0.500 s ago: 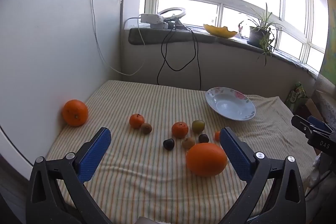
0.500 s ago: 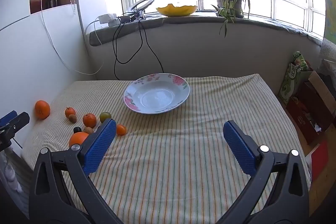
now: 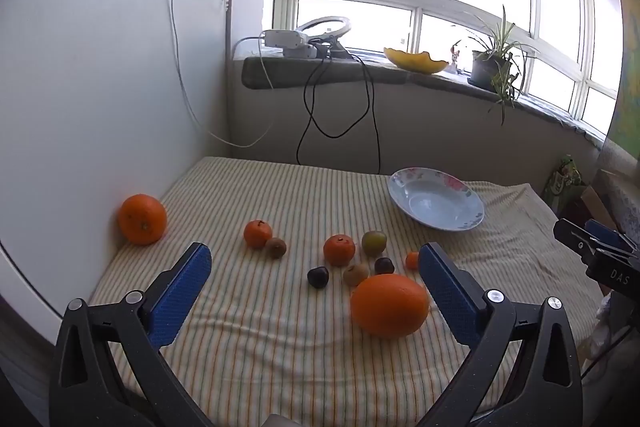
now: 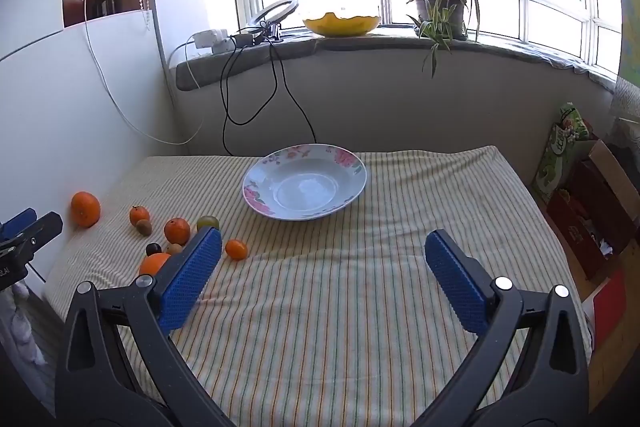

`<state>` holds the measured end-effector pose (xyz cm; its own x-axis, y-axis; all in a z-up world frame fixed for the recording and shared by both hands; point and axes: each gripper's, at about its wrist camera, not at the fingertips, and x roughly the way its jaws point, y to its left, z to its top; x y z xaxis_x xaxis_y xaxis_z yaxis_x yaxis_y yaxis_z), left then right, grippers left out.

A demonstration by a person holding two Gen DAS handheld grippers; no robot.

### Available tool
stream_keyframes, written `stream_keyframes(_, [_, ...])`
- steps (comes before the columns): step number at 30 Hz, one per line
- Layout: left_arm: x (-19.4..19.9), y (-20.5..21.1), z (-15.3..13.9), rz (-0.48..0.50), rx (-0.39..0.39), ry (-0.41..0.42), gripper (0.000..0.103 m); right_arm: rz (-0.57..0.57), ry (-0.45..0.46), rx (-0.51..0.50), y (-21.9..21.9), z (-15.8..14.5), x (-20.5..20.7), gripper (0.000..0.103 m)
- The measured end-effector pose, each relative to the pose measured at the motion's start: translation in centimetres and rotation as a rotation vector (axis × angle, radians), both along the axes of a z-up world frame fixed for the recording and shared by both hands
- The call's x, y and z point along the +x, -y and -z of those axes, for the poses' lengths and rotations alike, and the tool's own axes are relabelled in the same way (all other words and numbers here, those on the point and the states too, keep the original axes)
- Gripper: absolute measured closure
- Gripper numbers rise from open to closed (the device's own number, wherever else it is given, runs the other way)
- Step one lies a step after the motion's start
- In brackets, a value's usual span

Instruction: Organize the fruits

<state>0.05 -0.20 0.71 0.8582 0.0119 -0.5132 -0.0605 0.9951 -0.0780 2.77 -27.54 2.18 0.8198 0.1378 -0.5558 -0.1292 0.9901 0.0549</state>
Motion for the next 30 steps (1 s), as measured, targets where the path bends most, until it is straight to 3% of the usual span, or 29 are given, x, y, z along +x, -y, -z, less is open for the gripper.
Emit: stream_keyframes(30, [-0.35,0.52,-0.20,0.006,-0.001,0.013,0.001,-0.013,-0.010,0.001,-0.37,0.21,0.04,0.000])
